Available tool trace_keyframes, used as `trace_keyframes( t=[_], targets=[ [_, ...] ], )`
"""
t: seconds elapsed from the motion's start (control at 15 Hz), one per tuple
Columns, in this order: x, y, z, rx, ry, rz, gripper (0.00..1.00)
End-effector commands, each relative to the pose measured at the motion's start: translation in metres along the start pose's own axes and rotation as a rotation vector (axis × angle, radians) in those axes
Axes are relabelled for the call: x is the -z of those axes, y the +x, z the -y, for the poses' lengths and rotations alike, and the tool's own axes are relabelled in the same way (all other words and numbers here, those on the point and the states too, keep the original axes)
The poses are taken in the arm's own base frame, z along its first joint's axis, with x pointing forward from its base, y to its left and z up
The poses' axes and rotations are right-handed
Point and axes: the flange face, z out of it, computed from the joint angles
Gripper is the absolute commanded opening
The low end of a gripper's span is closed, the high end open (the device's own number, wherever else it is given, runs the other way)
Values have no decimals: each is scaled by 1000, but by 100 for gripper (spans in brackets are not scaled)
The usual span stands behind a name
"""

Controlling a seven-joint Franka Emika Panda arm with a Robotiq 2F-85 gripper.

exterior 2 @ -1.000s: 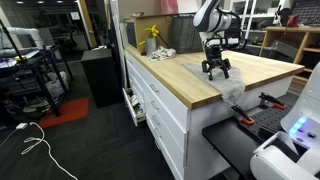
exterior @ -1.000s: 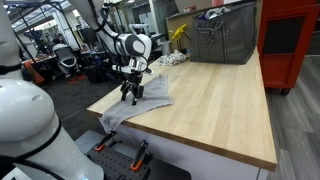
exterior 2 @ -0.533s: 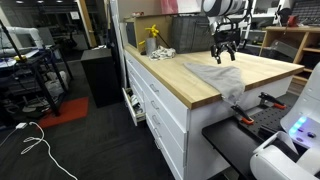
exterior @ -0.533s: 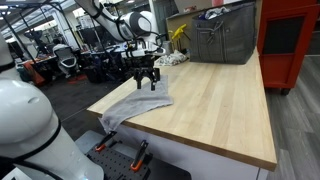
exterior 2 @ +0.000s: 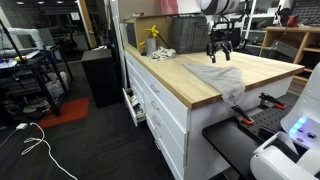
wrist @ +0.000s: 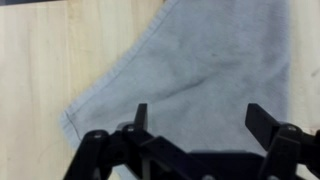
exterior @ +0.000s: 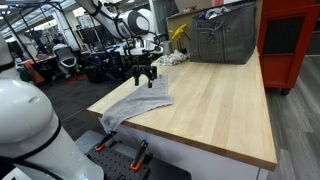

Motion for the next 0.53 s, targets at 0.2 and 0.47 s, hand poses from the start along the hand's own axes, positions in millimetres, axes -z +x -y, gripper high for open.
trace_keyframes(
  t=[0.2, 0.47],
  targets=[
    [99, 26, 70, -10, 241, -242, 100],
    [127, 56, 88, -115, 329, -388, 100]
  ],
)
